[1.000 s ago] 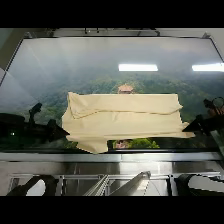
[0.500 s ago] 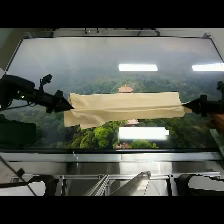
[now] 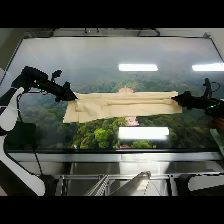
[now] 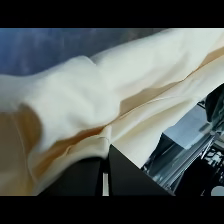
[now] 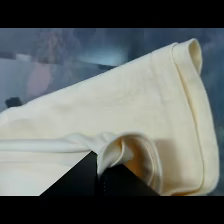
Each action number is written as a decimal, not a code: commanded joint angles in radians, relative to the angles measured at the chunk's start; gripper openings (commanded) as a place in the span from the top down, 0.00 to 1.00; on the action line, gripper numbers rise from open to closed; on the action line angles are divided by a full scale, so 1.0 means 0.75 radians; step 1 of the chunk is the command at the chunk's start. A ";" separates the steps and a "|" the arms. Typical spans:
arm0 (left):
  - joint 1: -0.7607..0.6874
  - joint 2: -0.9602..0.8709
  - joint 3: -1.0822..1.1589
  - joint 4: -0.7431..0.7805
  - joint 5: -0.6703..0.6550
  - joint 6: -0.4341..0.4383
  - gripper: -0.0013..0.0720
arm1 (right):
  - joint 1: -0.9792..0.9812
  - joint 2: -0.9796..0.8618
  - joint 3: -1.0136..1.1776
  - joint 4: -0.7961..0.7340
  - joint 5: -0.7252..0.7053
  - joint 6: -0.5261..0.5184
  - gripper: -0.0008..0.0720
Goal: Fold the shirts.
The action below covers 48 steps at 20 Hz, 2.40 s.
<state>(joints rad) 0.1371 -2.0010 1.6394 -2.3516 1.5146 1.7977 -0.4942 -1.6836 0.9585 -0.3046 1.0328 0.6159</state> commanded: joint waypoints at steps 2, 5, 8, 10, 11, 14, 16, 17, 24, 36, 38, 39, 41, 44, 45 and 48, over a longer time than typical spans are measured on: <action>-0.027 -0.113 0.163 -0.003 0.021 -0.006 0.97 | 0.026 -0.024 0.002 -0.073 -0.057 -0.046 0.96; -0.028 -0.120 0.225 -0.008 0.080 -0.013 0.44 | 0.021 0.008 0.004 -0.108 -0.015 -0.044 0.72; -0.027 -0.120 0.372 -0.009 0.233 -0.067 0.02 | 0.014 0.065 0.113 -0.342 0.092 0.076 0.57; -0.027 -0.120 0.483 -0.008 0.300 -0.110 0.02 | 0.012 0.098 0.272 -0.746 0.095 0.330 0.19; -0.027 -0.120 0.533 -0.008 0.303 -0.130 0.02 | 0.012 0.097 0.343 -0.914 0.094 0.470 0.10; -0.050 -0.111 0.552 -0.009 0.271 -0.166 0.02 | 0.014 0.055 0.436 -0.996 0.076 0.617 0.08; -0.078 -0.097 0.480 -0.008 0.246 -0.165 0.02 | 0.014 -0.022 0.441 -0.882 0.106 0.631 0.09; -0.090 -0.098 0.459 -0.009 0.252 -0.165 0.02 | 0.014 -0.067 0.441 -0.829 0.132 0.631 0.09; -0.230 -0.098 0.463 -0.009 0.221 -0.164 0.04 | 0.028 -0.276 0.440 -0.555 0.322 0.626 0.23; -0.747 -0.275 0.463 0.071 -0.326 -0.227 0.98 | 0.058 -0.187 0.544 -0.379 0.679 0.516 0.96; -0.792 -0.286 0.463 0.131 -0.340 -0.262 0.98 | 0.018 -0.127 0.563 -0.367 0.750 0.521 0.96; -0.812 -0.297 0.463 0.131 -0.331 -0.275 0.98 | -0.005 -0.092 0.572 -0.328 0.785 0.520 0.96; -0.863 -0.328 0.463 0.094 -0.316 -0.295 0.96 | -0.046 -0.034 0.595 -0.188 0.858 0.509 0.96; -0.908 -0.320 0.468 -0.200 -0.309 -0.228 0.95 | -0.062 0.038 0.612 -0.081 0.914 0.511 0.96; -0.897 -0.293 0.497 -0.300 -0.275 -0.176 0.95 | -0.049 0.056 0.612 -0.080 0.930 0.522 0.96; -0.783 -0.101 0.618 -0.317 -0.015 -0.146 0.95 | 0.065 0.105 0.612 -0.075 0.937 0.554 0.96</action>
<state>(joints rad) -0.4980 -2.1715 2.0487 -2.5050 1.3540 1.6497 -0.4992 -1.6447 1.4128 -0.3988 1.7046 1.0088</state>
